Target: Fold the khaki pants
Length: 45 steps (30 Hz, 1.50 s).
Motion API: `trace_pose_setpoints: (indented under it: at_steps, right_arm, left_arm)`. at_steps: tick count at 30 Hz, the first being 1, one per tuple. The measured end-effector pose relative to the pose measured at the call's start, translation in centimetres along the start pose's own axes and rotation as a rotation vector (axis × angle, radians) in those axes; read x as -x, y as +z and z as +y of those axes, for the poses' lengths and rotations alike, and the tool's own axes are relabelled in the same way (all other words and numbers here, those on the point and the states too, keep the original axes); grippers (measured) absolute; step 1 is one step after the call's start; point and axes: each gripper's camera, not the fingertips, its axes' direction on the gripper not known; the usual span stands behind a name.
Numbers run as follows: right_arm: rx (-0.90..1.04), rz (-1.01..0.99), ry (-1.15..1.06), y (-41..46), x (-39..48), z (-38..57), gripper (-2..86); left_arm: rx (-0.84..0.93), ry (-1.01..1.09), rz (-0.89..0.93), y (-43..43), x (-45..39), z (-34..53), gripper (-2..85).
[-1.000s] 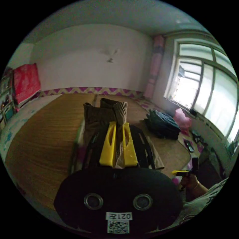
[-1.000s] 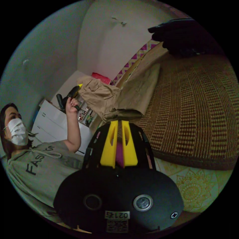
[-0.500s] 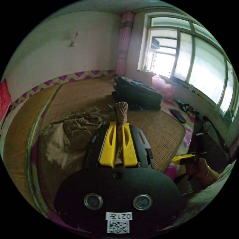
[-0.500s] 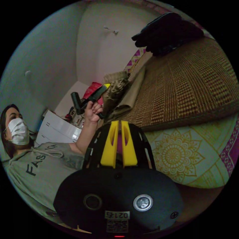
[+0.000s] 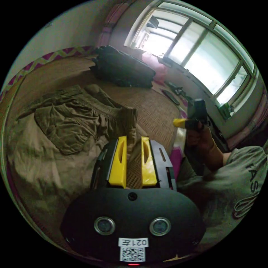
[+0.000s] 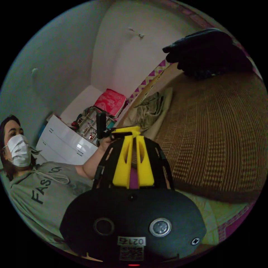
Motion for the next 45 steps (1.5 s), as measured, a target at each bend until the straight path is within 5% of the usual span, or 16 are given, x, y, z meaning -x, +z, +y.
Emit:
trace_pose_setpoints:
  at_steps: [7, 12, 17, 21, 27, 33, 39, 45]
  right_arm:
    - [0.022, 0.191, -0.112, 5.8, 1.3, -5.0, 6.3]
    - [0.183, 0.895, -0.152, 14.8, -2.6, -10.3, 20.7]
    - [0.206, 1.297, -0.128, 21.2, -8.0, -11.8, 25.0]
    - [0.170, 1.141, 0.048, 21.2, -12.0, -11.4, 24.0]
    - [0.167, 1.100, 0.099, 23.4, -14.4, -9.9, 26.4]
    - [0.141, 1.098, 0.132, 24.7, -15.7, -8.1, 26.3]
    - [0.145, 1.105, 0.132, 26.3, -16.4, -6.5, 26.2]
    - [0.149, 1.112, 0.131, 27.4, -16.8, -4.9, 26.1]
  left_arm:
    - [-0.149, -0.109, -0.004, -5.5, 0.9, 6.0, 0.3]
    - [-0.203, -0.280, -0.392, -7.6, 0.7, 8.8, 11.6]
    - [-0.345, -0.455, -0.661, -11.1, 0.6, 13.0, 21.9]
    - [-0.361, -0.612, -0.757, -14.2, 3.3, 18.9, 23.7]
    - [-0.246, -0.736, -0.659, -16.4, 9.3, 23.7, 31.6]
    - [-0.425, -0.803, -0.667, -21.9, 10.3, 28.9, 17.9]
    - [-0.200, -0.803, -0.689, -23.4, 13.7, 30.0, 25.7]
    - [-0.234, -0.799, -0.632, -26.3, 14.8, 33.5, 26.2]
